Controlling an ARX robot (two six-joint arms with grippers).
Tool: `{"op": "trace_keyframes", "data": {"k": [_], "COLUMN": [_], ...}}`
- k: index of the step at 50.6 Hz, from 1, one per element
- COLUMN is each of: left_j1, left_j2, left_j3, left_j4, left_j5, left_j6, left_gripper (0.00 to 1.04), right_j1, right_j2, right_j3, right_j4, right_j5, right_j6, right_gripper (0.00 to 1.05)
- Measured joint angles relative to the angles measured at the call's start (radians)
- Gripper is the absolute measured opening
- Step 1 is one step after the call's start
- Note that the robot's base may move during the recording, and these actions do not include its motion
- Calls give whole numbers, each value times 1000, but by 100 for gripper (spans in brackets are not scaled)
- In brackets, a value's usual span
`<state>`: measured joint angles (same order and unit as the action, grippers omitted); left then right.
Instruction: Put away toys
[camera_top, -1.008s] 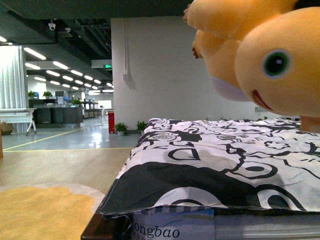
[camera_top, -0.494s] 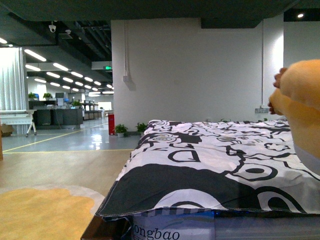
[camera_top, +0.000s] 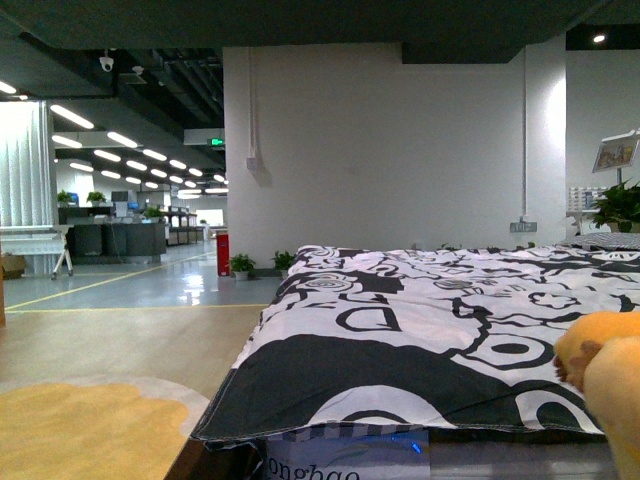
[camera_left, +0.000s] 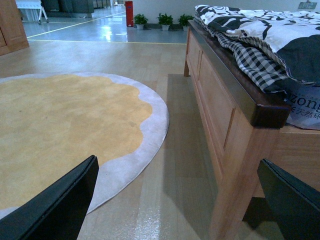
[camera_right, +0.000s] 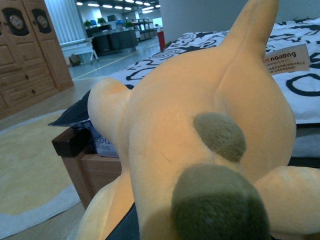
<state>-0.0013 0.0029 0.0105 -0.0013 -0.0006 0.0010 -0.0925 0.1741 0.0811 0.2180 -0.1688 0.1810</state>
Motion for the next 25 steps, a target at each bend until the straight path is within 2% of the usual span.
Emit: {"op": "trace_keyframes", "data": {"k": [3, 7, 25], "left_j1": [0, 0, 0], "left_j2": [0, 0, 0], "left_j3": [0, 0, 0], "left_j4": [0, 0, 0], "left_j5": [0, 0, 0], "left_j6": [0, 0, 0], "left_gripper": [99, 99, 99], "right_j1": [67, 111, 121], "right_j2": [-8, -11, -12], "right_j3": [-21, -33, -34], "right_j4": [13, 16, 18], "right_j5": [45, 49, 60], "right_j6": [-19, -30, -43], "right_gripper": [17, 17, 17]}}
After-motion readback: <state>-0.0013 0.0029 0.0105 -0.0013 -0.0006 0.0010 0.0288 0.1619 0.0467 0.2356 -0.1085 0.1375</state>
